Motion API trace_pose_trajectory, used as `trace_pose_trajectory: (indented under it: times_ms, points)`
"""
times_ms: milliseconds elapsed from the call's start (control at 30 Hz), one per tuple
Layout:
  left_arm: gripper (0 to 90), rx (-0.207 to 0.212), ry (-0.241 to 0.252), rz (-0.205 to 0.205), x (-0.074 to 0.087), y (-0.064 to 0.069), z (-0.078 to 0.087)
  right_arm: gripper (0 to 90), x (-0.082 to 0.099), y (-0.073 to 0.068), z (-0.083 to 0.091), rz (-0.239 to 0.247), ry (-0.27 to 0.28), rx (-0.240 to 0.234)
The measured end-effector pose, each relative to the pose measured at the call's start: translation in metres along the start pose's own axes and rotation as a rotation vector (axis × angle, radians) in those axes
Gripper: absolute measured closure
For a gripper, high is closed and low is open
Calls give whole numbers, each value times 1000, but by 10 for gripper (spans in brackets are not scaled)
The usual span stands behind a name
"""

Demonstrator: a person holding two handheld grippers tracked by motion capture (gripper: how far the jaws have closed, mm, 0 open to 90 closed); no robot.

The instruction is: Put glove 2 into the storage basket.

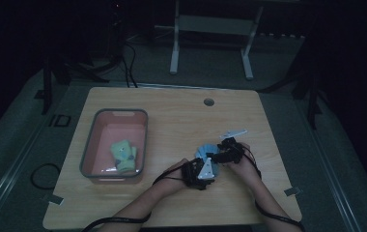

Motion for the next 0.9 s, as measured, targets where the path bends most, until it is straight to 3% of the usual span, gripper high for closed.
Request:
trace_pose_trajectory:
  times_ms: [233, 300, 433, 600, 767, 900]
  points:
    - [607, -27, -15, 5, 1, -4, -1, 537, 1, -7, 2, 14, -6, -48]
    - [630, -31, -23, -11, 1, -5, -2, 610, 1, -9, 2, 1, -10, -73]
    - [687, -24, -47, 1, -1, -7, -2, 700, 0, -12, 1, -19, -13, -105]
    - [738, -6, -64, 21, -3, -9, -2, 753, 0, -13, 1, -48, -20, -126]
    - [759, -3, -80, 13, -6, -11, 3, 775, -3, -13, 3, -88, -11, -135]
    - [762, -5, -79, 20, -10, -12, 12, 780, -10, -16, 8, -88, 2, -150]
Point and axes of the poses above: each handheld gripper's, and its own axes: z roughly backward along the jaws, x roughly out of its underside, y roughly to its right, the point moved 9 cm from there along -z, roughly forward along the jaws, and after that the axes turned 1 degree about y, right-handed, at the moved point
